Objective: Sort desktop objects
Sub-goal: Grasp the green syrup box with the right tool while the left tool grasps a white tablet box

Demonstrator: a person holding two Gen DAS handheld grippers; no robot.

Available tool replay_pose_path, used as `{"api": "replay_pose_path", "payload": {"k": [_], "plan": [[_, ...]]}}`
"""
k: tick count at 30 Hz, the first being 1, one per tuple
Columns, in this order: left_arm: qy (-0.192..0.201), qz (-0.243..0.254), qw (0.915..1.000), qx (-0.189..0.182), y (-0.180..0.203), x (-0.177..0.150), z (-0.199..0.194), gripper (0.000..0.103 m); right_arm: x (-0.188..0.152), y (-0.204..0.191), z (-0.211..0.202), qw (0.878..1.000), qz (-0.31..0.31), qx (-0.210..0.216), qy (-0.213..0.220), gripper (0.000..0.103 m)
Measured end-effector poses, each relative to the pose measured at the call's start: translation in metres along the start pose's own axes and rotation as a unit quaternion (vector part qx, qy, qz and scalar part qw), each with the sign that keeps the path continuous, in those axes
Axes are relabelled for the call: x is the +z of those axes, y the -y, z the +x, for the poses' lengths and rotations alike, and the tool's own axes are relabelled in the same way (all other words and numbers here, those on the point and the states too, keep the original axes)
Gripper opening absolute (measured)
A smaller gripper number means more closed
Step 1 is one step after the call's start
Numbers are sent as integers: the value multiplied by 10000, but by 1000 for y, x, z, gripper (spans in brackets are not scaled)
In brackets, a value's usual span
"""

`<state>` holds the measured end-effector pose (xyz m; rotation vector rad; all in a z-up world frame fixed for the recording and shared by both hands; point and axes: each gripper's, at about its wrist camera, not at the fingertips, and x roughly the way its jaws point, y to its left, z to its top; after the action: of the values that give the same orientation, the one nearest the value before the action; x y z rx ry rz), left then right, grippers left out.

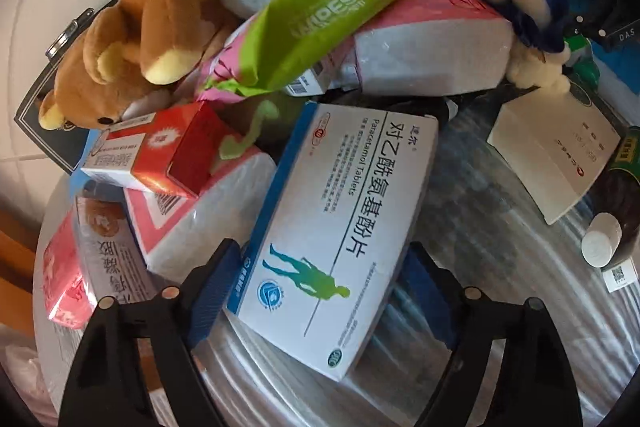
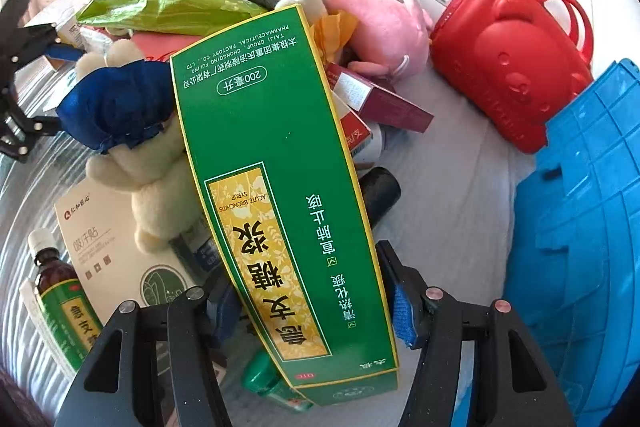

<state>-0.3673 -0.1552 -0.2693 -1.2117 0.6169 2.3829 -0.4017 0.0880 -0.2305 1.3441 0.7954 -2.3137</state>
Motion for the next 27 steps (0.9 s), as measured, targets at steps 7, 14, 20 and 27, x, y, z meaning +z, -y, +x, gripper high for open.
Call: {"api": "replay_pose_path", "payload": {"k": [7,14,20,27], "plan": [[43,-49,9997,224,14,1,-3,75,-4,-5,4,10000,43,-22,-20,57],[-28,-787,9954,539,32,-17,-29,72,-16,14,-9,9971,705,284,110,57],[177,-888,9943,570,47,-20,-60,26,-27,20,-40,9933,1023,397,354,57],[175,-850,9937,709,49,-35,-60,24,-38,7,-68,9911,1151,428,508,57]]}}
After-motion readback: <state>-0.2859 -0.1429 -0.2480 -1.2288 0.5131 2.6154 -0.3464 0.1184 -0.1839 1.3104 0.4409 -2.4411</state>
